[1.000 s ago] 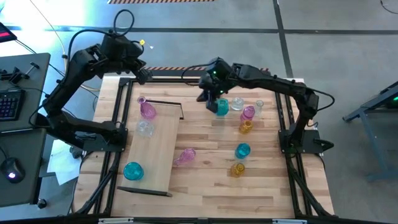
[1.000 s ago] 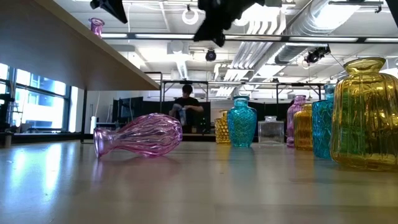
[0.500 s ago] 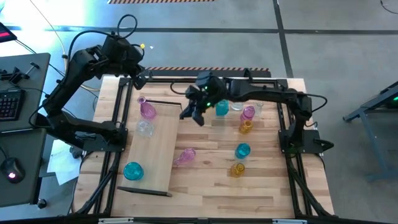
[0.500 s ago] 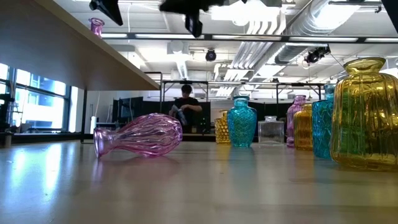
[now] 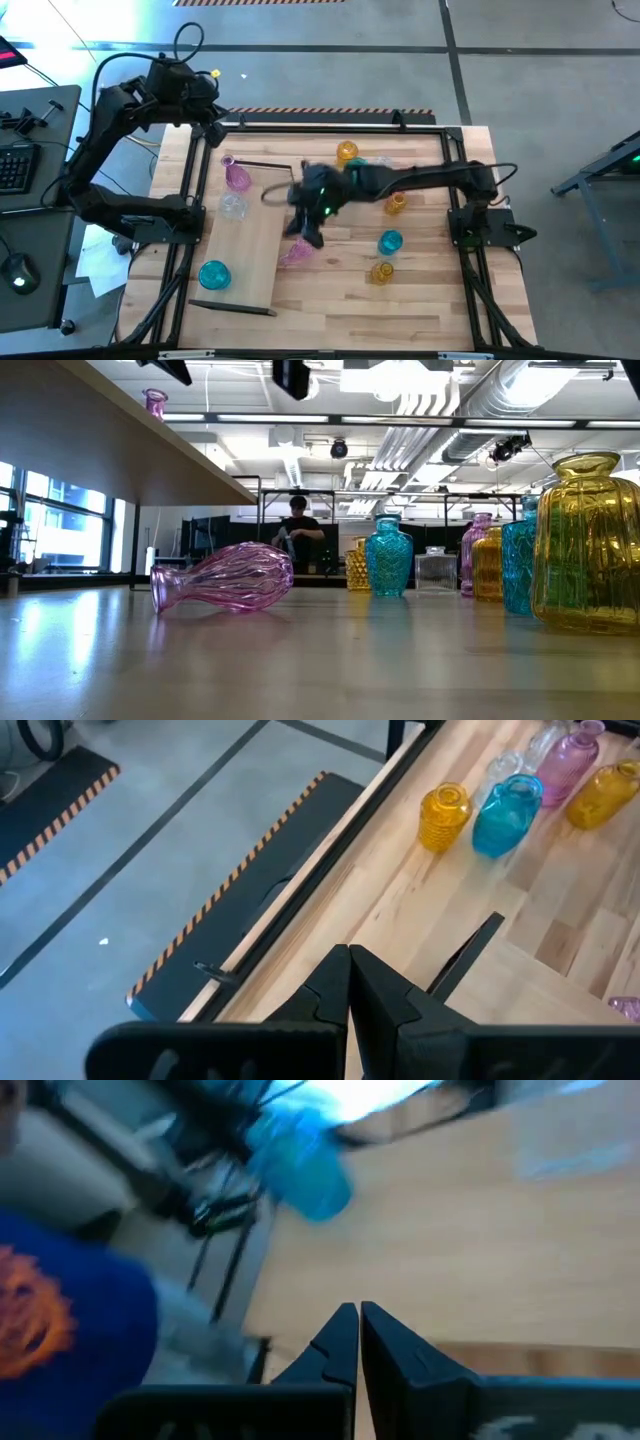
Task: Sort vases onto shelf
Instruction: Put the left violet flower vase on the shelf
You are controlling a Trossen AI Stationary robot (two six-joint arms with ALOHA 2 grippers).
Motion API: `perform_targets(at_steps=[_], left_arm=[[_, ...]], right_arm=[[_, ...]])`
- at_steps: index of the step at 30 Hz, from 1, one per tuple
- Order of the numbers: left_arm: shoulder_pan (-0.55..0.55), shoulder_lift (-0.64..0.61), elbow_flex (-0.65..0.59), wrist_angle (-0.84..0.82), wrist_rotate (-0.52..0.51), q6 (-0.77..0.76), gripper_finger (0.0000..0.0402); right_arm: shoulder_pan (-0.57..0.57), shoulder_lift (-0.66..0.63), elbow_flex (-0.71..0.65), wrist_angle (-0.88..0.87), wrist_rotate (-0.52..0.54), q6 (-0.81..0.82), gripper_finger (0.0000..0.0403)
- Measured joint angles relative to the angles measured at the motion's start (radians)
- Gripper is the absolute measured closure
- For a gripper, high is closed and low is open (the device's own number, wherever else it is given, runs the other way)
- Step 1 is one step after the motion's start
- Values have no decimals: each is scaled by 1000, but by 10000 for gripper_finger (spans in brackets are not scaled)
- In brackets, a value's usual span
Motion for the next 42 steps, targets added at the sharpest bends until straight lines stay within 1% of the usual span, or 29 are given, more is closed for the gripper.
perform_targets(at_steps=[4,7,11,13,16,18,22,26,29,31,33,34,39,42], left_arm=[[0,-19,0,-1,1,-8,401],[0,-34,0,0,0,-28,401],[0,-52,0,0,0,-43,401],[0,-60,0,-1,0,-43,401],[0,-66,0,0,-1,-43,401],[0,-67,0,0,0,-43,401],[0,-67,0,0,-1,-38,401],[0,-66,0,0,-1,-34,401],[0,-66,0,-2,-2,-34,402],[0,-66,0,-6,-2,-34,401],[0,-66,0,-11,-2,-34,401],[0,-66,0,-11,-2,-35,402],[0,-63,0,-11,-2,-35,401],[0,-62,0,-11,-2,-35,401]], right_arm=[[23,67,0,39,-107,12,403],[24,106,-2,54,-111,26,403],[24,112,-2,58,-102,2,403],[23,112,-2,37,-100,-19,403],[24,112,-2,-43,-78,-58,403],[26,112,-2,-127,-41,-108,403],[31,112,-2,-244,83,-277,402],[33,112,-2,-248,84,-431,403],[38,112,-2,-239,84,-508,402],[38,112,-2,-224,83,-502,402],[38,112,-2,-213,82,-418,402],[38,112,-2,-205,80,-406,402],[35,111,-2,-188,91,-402,401],[28,115,-2,-188,81,-400,385]])
